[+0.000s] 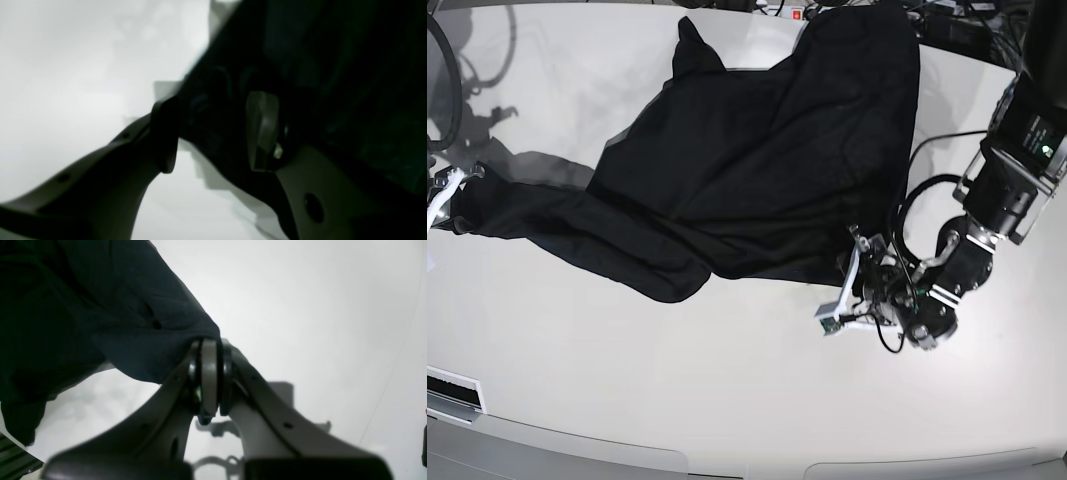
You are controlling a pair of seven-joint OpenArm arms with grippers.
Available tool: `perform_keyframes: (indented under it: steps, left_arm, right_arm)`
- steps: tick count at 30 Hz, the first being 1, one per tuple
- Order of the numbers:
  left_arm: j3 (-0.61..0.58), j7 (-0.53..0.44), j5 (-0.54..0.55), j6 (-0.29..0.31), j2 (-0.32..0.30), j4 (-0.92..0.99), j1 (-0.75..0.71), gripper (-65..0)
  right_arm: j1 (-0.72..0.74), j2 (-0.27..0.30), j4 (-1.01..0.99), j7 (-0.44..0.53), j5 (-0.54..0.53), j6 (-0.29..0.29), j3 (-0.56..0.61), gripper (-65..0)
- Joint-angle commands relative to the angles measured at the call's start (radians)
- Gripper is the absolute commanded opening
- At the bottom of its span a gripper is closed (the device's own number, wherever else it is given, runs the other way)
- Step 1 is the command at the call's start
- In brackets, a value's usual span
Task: Layout the t-shirt on the table in an organized manner, then fold the t-shirt properly
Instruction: 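Pull the grasped shirt edge with the left gripper away from the right gripper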
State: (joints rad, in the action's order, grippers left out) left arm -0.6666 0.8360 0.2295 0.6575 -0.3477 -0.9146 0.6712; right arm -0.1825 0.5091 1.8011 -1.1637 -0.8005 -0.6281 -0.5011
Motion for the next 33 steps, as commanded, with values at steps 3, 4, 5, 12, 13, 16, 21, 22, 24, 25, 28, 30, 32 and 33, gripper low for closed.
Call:
perform_keyframes:
  steps: [3, 4, 5, 12, 13, 16, 21, 22, 24, 25, 28, 30, 32, 33]
  left_arm:
    - [0.006, -0.058, -0.063, 0.002, -0.005, -0.012, 0.004, -31.8]
    - [0.006, -0.087, -0.088, 0.002, -0.005, -0.01, -0.006, -31.8]
    - [0.006, -0.119, -0.111, 0.002, -0.005, -0.006, -0.014, -31.8]
    - [0.006, -0.341, -0.195, -0.071, -0.004, 0.119, -0.042, -39.5]
    - [0.006, -0.336, -0.196, -0.074, -0.004, 0.127, -0.042, -46.8]
    - [0.006, -0.282, -0.194, -0.073, -0.004, 0.122, -0.037, -63.1]
    - [0.006, -0.145, -0.104, -0.073, -0.004, 0.066, 0.011, -64.5]
    - [0.006, -0.112, -0.077, -0.073, -0.004, 0.05, 0.028, -64.5]
    - [0.006, -0.05, -0.031, -0.074, -0.004, 0.016, 0.063, -65.0]
    - [0.006, -0.023, -0.01, -0.074, -0.004, 0.0, 0.084, -65.0]
    - [0.006, 0.037, 0.048, -0.096, -0.004, -0.042, 0.142, -65.0]
    - [0.006, 0.054, 0.085, -0.105, -0.004, -0.054, 0.176, -65.0]
    - [0.006, 0.064, 0.124, -0.103, -0.004, -0.054, 0.206, -65.0]
    - [0.006, 0.063, 0.133, -0.1, -0.004, -0.054, 0.215, -65.0]
  right_arm:
    - [0.011, 0.023, 0.016, 0.018, -0.011, 0.003, -0.01, -65.0]
    - [0.011, 0.023, 0.016, 0.018, -0.011, 0.003, -0.01, -65.0]
    - [0.011, 0.023, 0.016, 0.018, -0.011, 0.003, -0.01, -65.0]
    - [0.011, 0.023, 0.016, 0.018, -0.014, 0.003, -0.01, -65.0]
    - [0.011, 0.023, 0.016, 0.018, -0.014, 0.003, -0.01, -65.0]
    - [0.011, 0.023, 0.016, 0.021, -0.014, 0.003, -0.01, -65.0]
    - [0.011, 0.023, 0.016, 0.026, -0.014, 0.003, -0.01, -65.0]
    - [0.011, 0.023, 0.016, 0.026, -0.014, 0.003, -0.01, -65.0]
    - [0.011, 0.023, 0.016, 0.026, -0.014, 0.003, -0.01, -65.0]
    - [0.011, 0.023, 0.016, 0.026, -0.014, 0.003, -0.01, -65.0]
    - [0.011, 0.023, 0.016, 0.026, -0.014, 0.002, -0.01, -65.0]
    - [0.011, 0.023, 0.016, 0.026, -0.014, 0.002, -0.01, -65.0]
    - [0.011, 0.023, 0.016, 0.026, -0.014, 0.002, -0.01, -65.0]
    - [0.011, 0.023, 0.016, 0.026, -0.014, 0.003, -0.01, -65.0]
